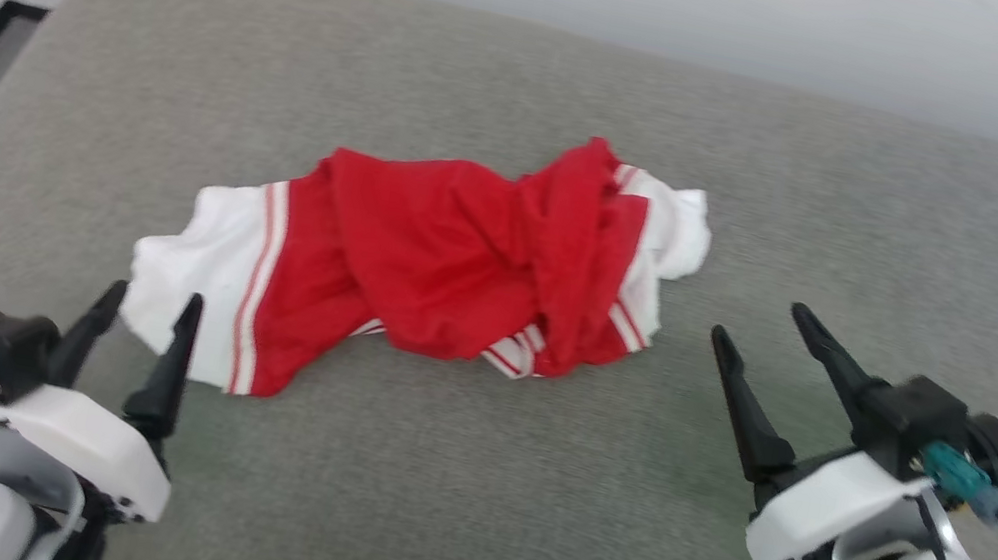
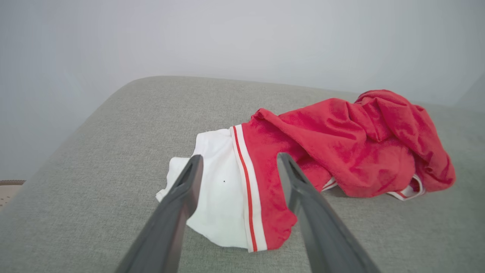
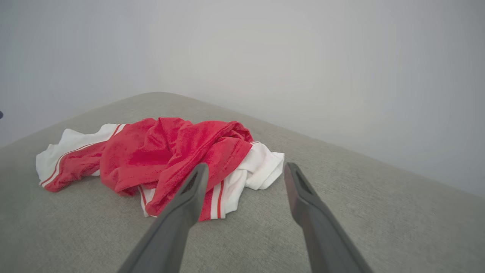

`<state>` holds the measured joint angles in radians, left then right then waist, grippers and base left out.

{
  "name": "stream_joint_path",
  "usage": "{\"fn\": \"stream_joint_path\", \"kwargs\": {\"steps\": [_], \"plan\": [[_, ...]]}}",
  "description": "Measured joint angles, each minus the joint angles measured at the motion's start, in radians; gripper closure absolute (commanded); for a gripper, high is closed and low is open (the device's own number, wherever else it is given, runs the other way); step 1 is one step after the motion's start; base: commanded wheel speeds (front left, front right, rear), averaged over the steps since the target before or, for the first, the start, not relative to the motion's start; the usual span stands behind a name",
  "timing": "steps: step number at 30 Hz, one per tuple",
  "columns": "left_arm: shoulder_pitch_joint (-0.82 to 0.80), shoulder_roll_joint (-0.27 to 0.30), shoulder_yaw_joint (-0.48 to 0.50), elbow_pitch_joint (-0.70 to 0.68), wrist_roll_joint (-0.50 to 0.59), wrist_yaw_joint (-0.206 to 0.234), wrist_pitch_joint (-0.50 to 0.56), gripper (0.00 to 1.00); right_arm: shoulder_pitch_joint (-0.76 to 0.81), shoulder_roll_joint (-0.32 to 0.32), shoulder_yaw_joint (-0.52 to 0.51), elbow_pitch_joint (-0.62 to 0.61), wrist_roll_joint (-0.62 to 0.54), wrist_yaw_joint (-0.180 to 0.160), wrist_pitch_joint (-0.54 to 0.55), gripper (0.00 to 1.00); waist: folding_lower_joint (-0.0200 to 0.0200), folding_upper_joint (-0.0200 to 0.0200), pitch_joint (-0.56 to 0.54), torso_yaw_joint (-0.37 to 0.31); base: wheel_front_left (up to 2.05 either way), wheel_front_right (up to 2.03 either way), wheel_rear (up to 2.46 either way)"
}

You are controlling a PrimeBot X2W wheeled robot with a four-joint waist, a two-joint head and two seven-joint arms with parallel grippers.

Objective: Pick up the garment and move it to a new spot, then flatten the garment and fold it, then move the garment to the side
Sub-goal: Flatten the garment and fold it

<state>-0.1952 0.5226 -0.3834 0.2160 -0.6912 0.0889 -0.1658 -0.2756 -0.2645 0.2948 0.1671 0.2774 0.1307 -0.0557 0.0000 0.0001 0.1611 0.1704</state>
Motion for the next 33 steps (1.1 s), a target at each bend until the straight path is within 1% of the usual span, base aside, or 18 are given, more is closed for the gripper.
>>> {"fn": "stream_joint_path", "kwargs": {"steps": [4, 8, 13, 18, 21, 23, 26, 29, 30, 31, 33], "plan": [[0.011, -0.048, -0.004, 0.01, 0.014, -0.01, -0.065, 0.0, -0.058, -0.015, 0.048, 0.036, 0.014, 0.0, 0.071, 0.0, 0.0, 0.0, 0.006, 0.045, 0.0, 0.0, 0.0], [0.016, -0.098, -0.002, 0.015, 0.033, -0.032, -0.091, 0.0, -0.121, -0.025, 0.079, 0.085, 0.031, 0.0, 0.149, 0.0, 0.0, 0.0, 0.019, 0.093, 0.0, 0.0, 0.0], [0.021, -0.151, 0.02, 0.031, 0.062, -0.062, -0.094, 0.0, -0.198, -0.046, 0.086, 0.171, 0.009, 0.0, 0.254, 0.0, 0.0, 0.0, 0.037, 0.148, 0.0, 0.0, 0.0], [0.022, -0.202, 0.064, 0.031, 0.087, -0.099, -0.095, 0.0, -0.251, -0.064, 0.089, 0.256, -0.011, 0.0, 0.361, 0.0, 0.0, -0.0002, 0.055, 0.195, 0.0, 0.0, 0.0], [0.025, -0.225, 0.081, 0.039, 0.104, -0.122, -0.095, 0.0, -0.277, -0.068, 0.093, 0.304, -0.009, 0.0, 0.422, 0.0, 0.0, -0.0001, 0.068, 0.214, 0.0, 0.0, 0.0], [0.025, -0.242, 0.092, 0.045, 0.119, -0.134, -0.095, 0.0, -0.293, -0.079, 0.117, 0.33, -0.01, 0.0, 0.463, 0.0, 0.0, -0.0002, 0.076, 0.225, 0.0, 0.0, 0.0], [0.024, -0.269, 0.115, 0.049, 0.135, -0.153, -0.095, 0.0, -0.321, -0.079, 0.13, 0.37, 0.008, 0.0, 0.513, 0.0, 0.0, -0.0001, 0.089, 0.238, 0.0, 0.0, 0.0], [0.022, -0.29, 0.137, 0.056, 0.147, -0.169, -0.095, 0.0, -0.357, -0.082, 0.156, 0.409, 0.025, 0.0, 0.54, 0.0, 0.0, -0.0001, 0.1, 0.249, 0.0, 0.0, 0.0], [0.02, -0.297, 0.142, 0.057, 0.152, -0.174, -0.095, 0.0, -0.368, -0.08, 0.159, 0.422, 0.035, 0.0, 0.54, 0.1, 0.0, -0.0001, 0.104, 0.251, 0.0, 0.0, 0.0], [0.019, -0.304, 0.146, 0.059, 0.156, -0.179, -0.095, 0.0, -0.379, -0.08, 0.169, 0.433, 0.04, 0.0, 0.542, 1.0, 0.0, -0.0001, 0.107, 0.252, 0.0, 0.0, 0.0], [0.02, -0.313, 0.159, 0.065, 0.164, -0.186, -0.095, 0.0, -0.399, -0.081, 0.194, 0.447, 0.051, 0.003, 0.552, 1.0, 0.0, -0.0001, 0.109, 0.252, 0.0, 0.0, 0.0]]}}
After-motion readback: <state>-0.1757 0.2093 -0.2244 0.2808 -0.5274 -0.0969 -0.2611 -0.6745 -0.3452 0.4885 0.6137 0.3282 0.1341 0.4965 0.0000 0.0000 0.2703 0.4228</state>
